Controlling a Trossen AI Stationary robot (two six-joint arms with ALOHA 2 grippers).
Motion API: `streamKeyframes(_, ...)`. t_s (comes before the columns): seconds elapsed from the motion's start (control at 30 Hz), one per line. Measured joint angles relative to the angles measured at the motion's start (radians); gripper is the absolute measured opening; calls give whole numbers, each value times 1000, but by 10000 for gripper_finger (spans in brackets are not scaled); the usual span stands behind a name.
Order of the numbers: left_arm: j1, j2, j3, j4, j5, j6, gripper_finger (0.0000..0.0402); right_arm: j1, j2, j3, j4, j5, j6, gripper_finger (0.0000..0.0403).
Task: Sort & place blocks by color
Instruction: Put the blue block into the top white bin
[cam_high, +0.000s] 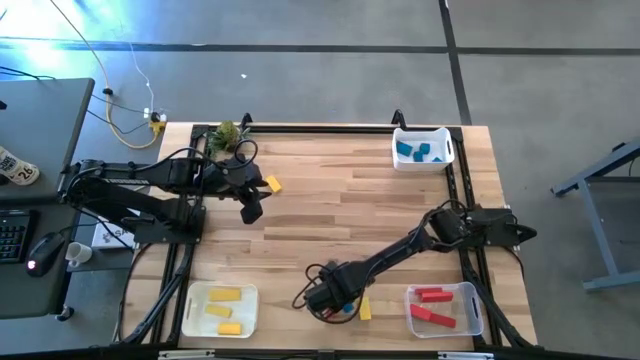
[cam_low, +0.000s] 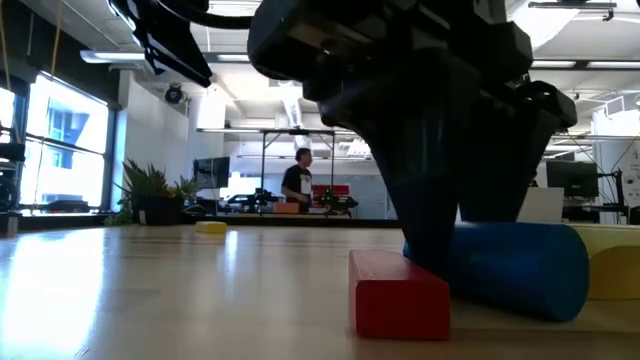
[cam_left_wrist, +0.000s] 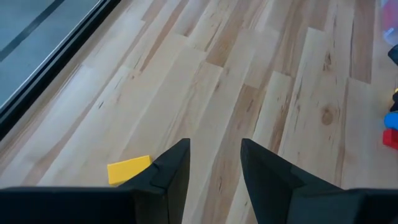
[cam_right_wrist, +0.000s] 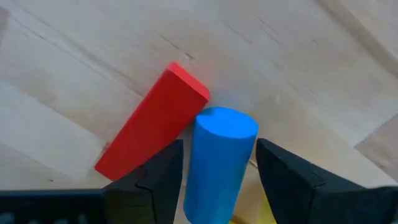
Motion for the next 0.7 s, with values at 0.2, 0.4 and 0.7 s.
streamKeyframes(0.2,0,0,0,0,-1,2,129,0,10,0,-5,-14,0,130)
streamKeyframes(0.4,0,0,0,0,-2,39,129,-2,10,1,-5,-25,-14,95)
streamKeyframes(0.7,0,0,0,1,-2,52,129,-20,-19,1,-43,-21,-29,95)
